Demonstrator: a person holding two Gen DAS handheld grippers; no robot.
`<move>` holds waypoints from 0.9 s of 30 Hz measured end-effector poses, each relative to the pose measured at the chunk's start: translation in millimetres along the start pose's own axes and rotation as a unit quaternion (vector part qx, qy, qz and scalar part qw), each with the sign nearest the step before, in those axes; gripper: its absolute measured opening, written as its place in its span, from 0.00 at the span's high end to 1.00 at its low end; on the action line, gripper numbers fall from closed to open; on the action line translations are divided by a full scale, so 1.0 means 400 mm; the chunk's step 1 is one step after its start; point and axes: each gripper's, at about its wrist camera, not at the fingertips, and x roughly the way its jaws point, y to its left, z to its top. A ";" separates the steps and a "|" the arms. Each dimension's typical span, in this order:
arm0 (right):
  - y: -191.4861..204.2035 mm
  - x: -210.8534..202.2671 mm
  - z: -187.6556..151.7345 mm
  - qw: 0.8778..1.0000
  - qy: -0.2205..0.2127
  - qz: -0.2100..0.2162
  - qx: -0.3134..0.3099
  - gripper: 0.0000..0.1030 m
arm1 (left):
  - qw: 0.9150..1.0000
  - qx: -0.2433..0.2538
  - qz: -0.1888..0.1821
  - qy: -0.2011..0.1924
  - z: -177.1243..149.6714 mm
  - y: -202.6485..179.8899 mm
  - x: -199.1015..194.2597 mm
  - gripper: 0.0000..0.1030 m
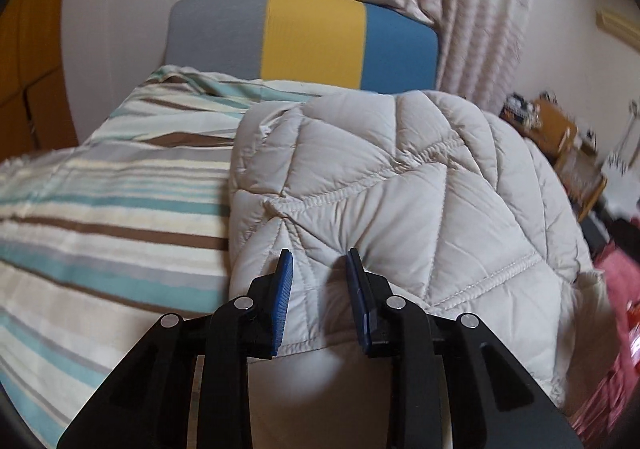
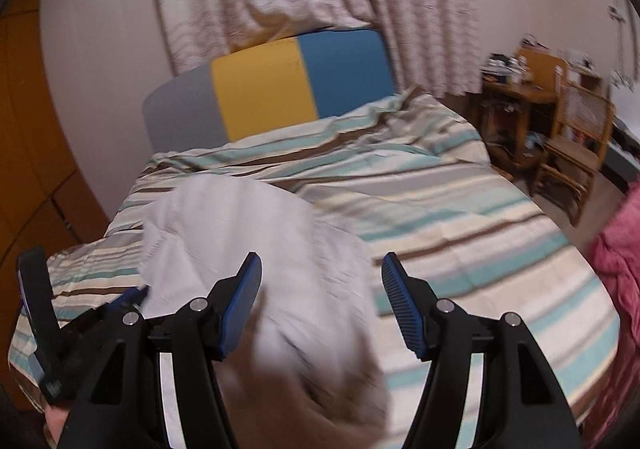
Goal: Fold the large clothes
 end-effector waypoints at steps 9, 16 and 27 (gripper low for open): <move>0.078 0.217 0.050 0.995 0.030 -0.004 -0.096 0.43 | 0.999 0.053 0.002 -0.001 0.014 -0.077 0.026 0.74; -0.036 0.330 0.006 0.997 0.071 -0.011 -0.030 0.41 | 0.998 0.056 -0.010 0.007 0.030 -0.095 0.070 0.74; -0.090 0.415 -0.058 0.995 0.098 -0.028 -0.011 0.40 | 0.998 0.053 -0.035 0.019 0.005 -0.077 0.141 0.73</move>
